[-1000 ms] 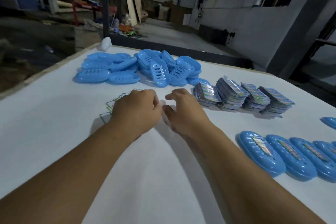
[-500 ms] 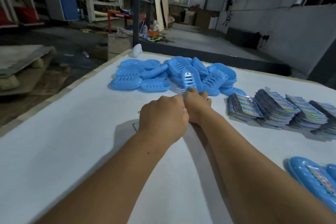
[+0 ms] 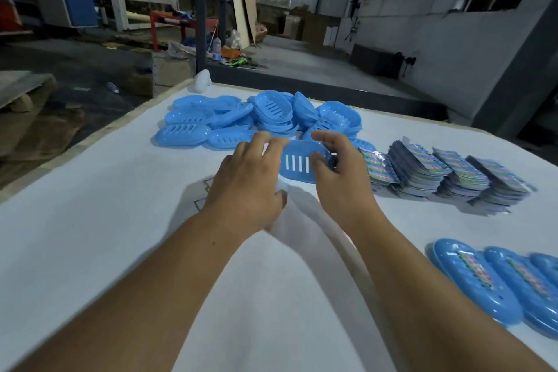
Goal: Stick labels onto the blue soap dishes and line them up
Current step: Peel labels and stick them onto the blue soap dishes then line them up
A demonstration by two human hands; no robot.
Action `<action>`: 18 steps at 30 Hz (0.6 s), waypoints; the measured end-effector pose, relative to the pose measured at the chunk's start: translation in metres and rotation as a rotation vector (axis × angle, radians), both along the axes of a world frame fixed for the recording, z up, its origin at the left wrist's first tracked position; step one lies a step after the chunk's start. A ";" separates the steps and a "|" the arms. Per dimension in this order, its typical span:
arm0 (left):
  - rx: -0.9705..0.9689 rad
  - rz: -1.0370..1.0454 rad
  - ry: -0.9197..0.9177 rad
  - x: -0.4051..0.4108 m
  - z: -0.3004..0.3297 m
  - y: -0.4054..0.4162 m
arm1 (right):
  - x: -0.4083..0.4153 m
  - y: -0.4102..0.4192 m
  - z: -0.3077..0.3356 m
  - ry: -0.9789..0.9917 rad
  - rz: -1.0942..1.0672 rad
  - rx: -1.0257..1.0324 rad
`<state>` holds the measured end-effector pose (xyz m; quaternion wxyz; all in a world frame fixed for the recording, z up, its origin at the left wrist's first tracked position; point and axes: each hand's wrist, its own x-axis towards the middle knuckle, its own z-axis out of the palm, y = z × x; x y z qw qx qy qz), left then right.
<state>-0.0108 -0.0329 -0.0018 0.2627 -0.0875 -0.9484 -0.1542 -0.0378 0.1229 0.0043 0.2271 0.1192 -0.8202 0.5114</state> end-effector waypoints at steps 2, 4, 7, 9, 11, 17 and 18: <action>-0.007 -0.066 -0.009 0.003 0.002 0.001 | 0.007 0.009 0.005 -0.070 0.030 -0.238; 0.006 -0.119 -0.011 0.008 0.005 0.003 | 0.013 0.017 0.011 -0.246 0.079 -0.474; 0.057 -0.173 -0.042 0.011 0.005 0.005 | 0.018 0.029 0.014 -0.481 0.115 -0.603; 0.116 -0.205 -0.106 0.012 0.005 0.007 | 0.019 0.034 0.015 -0.589 0.130 -0.636; 0.142 -0.251 -0.160 0.011 0.003 0.009 | 0.020 0.036 0.015 -0.673 0.151 -0.640; 0.194 -0.333 -0.326 0.010 0.000 0.010 | 0.019 0.041 0.012 -0.755 0.182 -0.460; 0.194 -0.334 -0.350 0.010 0.000 0.009 | 0.018 0.042 0.011 -0.743 0.168 -0.385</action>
